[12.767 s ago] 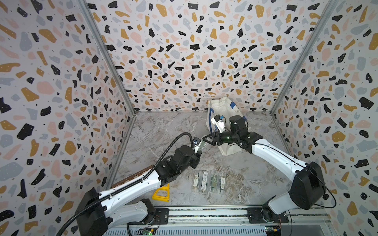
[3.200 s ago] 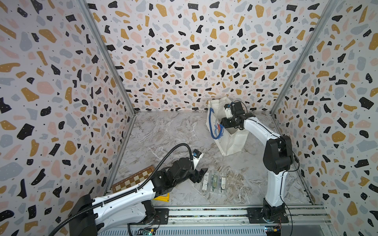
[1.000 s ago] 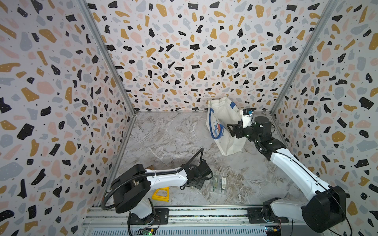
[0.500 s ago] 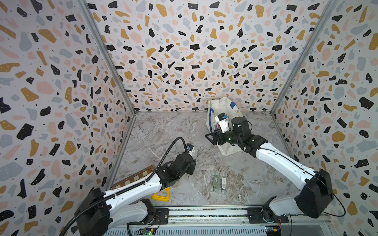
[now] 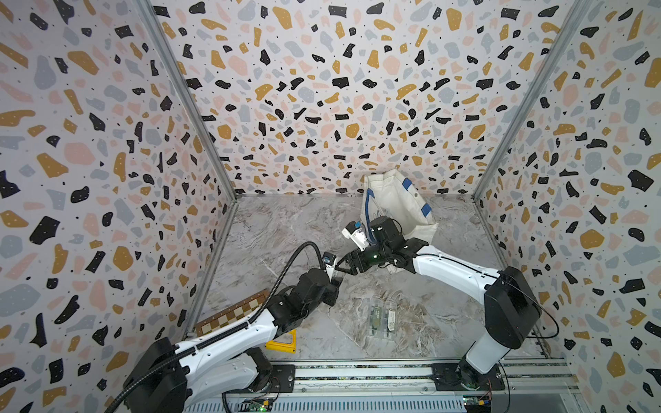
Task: Put the compass set into the canvas bag
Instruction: Place the compass set in the canvas bag.
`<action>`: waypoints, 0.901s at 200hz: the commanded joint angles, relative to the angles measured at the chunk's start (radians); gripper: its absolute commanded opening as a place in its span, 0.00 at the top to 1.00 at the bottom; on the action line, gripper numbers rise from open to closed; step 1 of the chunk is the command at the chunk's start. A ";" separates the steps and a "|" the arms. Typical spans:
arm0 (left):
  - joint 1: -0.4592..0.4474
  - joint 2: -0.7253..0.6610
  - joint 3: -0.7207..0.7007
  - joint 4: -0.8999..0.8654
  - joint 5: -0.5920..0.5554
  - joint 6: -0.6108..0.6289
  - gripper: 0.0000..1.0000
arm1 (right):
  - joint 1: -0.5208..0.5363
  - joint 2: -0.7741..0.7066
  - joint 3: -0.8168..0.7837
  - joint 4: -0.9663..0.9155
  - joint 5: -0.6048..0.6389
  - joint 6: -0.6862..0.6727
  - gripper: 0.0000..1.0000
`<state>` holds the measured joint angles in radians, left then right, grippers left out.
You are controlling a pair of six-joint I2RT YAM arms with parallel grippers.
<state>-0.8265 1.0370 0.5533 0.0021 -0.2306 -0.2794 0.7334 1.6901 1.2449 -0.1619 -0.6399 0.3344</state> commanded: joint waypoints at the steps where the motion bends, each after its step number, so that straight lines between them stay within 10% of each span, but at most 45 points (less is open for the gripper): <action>1: 0.002 -0.024 -0.008 0.055 0.008 0.019 0.73 | 0.003 0.005 0.028 0.026 -0.069 0.023 0.39; 57: 0.003 0.004 0.013 0.044 0.003 0.024 0.72 | 0.004 -0.002 0.020 0.038 -0.084 0.020 0.68; 96: 0.003 0.018 0.034 -0.006 -0.025 -0.007 0.50 | 0.003 -0.022 0.002 0.068 -0.078 0.035 0.90; 131: 0.004 0.015 0.026 -0.004 0.025 0.012 0.22 | -0.001 -0.063 -0.021 0.068 -0.005 0.023 0.99; 180: 0.004 0.000 -0.067 0.201 0.108 0.077 0.15 | -0.053 -0.135 -0.006 0.075 0.074 0.055 1.00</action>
<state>-0.8257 1.0531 0.5354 0.0505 -0.1772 -0.2504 0.7055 1.6371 1.2137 -0.1108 -0.6292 0.3771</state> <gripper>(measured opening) 0.843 0.213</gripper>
